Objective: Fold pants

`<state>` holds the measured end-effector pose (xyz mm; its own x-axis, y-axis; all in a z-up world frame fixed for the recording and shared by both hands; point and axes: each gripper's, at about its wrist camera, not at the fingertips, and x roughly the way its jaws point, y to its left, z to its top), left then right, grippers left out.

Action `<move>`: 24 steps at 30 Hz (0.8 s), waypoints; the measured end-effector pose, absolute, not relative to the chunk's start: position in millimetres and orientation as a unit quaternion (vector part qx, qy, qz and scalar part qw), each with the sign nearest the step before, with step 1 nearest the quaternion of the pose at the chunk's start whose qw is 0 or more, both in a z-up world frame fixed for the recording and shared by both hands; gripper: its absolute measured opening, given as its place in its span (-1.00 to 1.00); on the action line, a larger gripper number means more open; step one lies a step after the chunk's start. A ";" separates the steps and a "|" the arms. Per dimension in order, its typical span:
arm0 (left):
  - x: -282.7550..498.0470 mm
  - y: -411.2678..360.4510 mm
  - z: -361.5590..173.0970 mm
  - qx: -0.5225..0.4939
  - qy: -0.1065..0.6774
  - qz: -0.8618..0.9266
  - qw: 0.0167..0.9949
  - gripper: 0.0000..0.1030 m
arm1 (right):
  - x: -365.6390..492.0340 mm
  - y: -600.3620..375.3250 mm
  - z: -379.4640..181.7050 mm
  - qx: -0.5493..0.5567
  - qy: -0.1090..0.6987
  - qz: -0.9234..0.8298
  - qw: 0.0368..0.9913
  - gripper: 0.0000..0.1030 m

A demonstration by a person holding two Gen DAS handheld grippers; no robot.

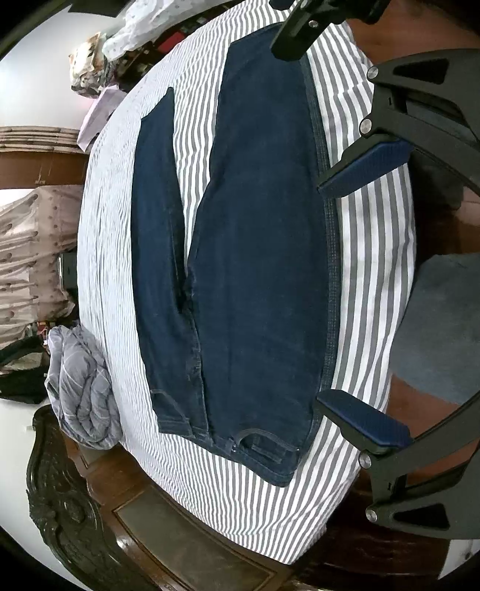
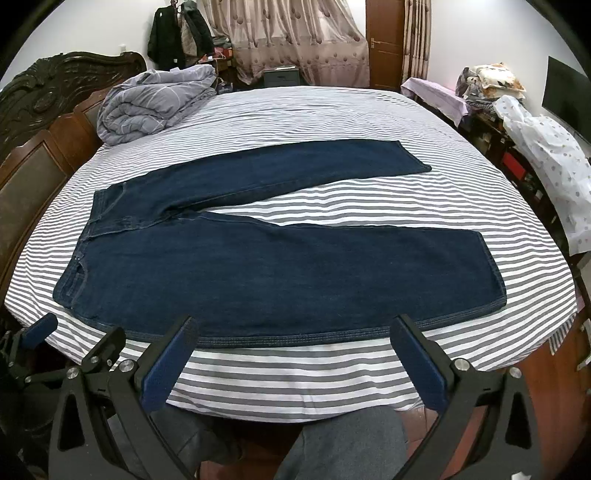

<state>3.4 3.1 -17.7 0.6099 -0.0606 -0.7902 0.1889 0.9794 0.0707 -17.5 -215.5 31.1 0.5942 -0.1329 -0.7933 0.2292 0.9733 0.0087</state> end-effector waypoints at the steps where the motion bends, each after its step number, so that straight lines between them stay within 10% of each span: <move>1: 3.6 3.3 -18.1 0.072 0.437 -0.071 0.894 1.00 | -17.6 -215.4 31.0 0.054 0.439 -0.101 0.891 1.00; 24: 3.7 -1.2 -24.8 0.080 0.455 -0.086 0.882 1.00 | -9.0 -215.2 27.6 0.056 0.455 -0.096 0.883 1.00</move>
